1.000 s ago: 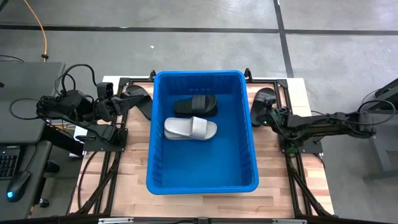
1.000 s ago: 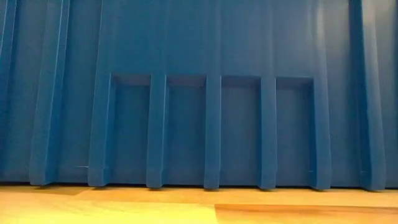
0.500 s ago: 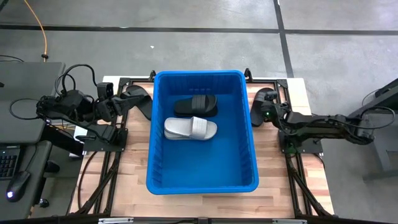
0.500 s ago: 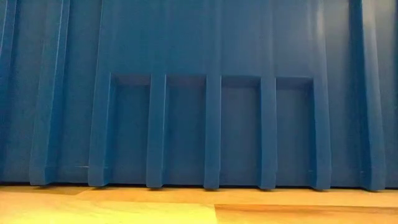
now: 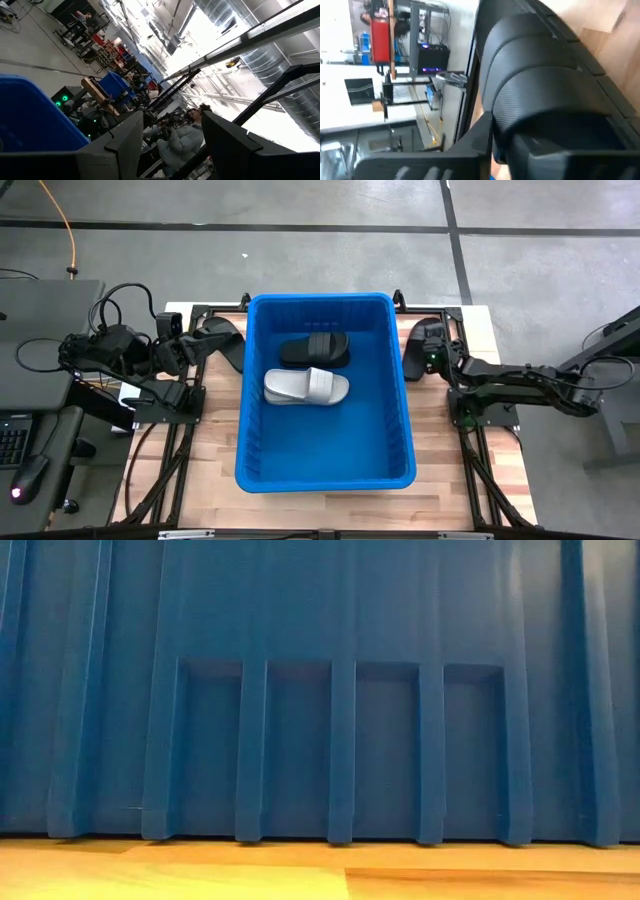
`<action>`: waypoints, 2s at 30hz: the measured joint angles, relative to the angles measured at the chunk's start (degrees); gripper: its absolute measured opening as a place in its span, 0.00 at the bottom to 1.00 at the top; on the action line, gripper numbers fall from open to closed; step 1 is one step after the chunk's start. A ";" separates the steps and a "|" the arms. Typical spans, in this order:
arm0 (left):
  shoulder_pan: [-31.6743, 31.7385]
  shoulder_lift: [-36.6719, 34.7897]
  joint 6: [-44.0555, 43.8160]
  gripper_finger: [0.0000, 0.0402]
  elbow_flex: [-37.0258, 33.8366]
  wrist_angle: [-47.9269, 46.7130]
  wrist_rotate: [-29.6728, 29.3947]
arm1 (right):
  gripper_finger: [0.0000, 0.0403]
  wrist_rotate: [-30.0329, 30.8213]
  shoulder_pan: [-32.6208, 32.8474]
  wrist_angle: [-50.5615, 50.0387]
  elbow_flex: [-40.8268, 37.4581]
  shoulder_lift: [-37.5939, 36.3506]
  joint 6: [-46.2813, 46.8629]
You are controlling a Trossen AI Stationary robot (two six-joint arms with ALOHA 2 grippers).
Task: Pick and place slides into bin
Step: Put the black slide into the blue bin
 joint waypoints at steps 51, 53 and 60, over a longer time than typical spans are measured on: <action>0.00 1.07 3.09 0.48 -0.02 -3.03 -12.26 | 0.00 -8.40 14.91 -33.50 57.75 -8.18 -54.48; 0.00 1.54 3.07 0.48 0.00 -2.97 -12.92 | 0.00 -8.37 17.63 -27.74 57.75 -7.59 -57.26; -0.02 3.47 -1.40 0.48 0.00 -3.06 -11.14 | 0.00 -6.95 25.33 -17.29 57.75 -4.03 -59.12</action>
